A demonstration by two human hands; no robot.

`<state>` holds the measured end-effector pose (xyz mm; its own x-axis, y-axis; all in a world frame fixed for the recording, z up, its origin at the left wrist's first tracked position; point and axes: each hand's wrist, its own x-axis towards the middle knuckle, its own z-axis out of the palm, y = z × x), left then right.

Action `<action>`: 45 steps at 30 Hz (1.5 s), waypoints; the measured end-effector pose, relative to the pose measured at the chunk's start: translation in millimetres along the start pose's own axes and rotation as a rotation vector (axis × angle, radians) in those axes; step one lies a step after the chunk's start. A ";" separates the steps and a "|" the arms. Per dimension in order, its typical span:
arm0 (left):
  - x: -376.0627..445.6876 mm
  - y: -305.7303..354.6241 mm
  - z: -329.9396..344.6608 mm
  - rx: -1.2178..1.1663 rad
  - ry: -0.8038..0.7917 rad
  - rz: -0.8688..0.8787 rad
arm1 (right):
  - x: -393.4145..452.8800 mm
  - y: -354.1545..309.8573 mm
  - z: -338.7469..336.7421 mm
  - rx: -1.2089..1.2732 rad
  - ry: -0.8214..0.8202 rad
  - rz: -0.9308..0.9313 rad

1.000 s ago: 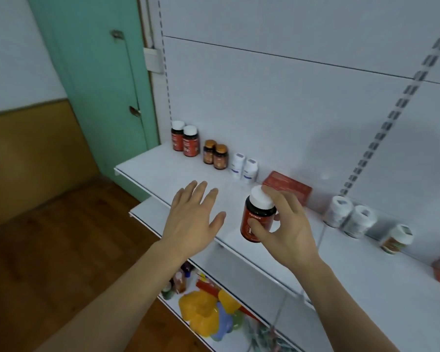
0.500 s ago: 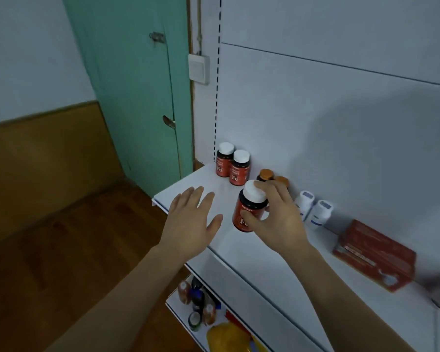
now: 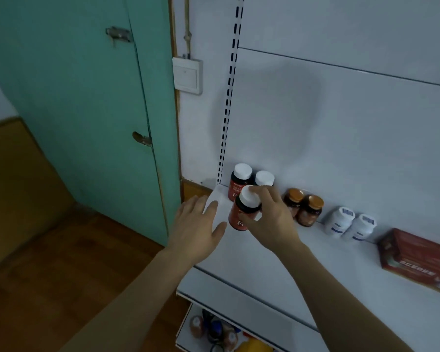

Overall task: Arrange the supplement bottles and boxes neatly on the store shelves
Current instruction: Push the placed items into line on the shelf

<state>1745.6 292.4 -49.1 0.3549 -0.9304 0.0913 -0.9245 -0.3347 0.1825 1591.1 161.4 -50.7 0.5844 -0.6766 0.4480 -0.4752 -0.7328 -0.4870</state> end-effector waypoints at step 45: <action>58.6 25.4 -15.8 -0.120 0.182 0.506 | -73.9 -24.6 -34.6 -0.670 0.115 0.478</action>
<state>1745.1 231.7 -23.6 -0.1019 -0.9262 0.3630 -0.9673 0.1774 0.1812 1536.9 227.0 -45.9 0.1664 -0.9024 0.3976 -0.9674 -0.2274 -0.1112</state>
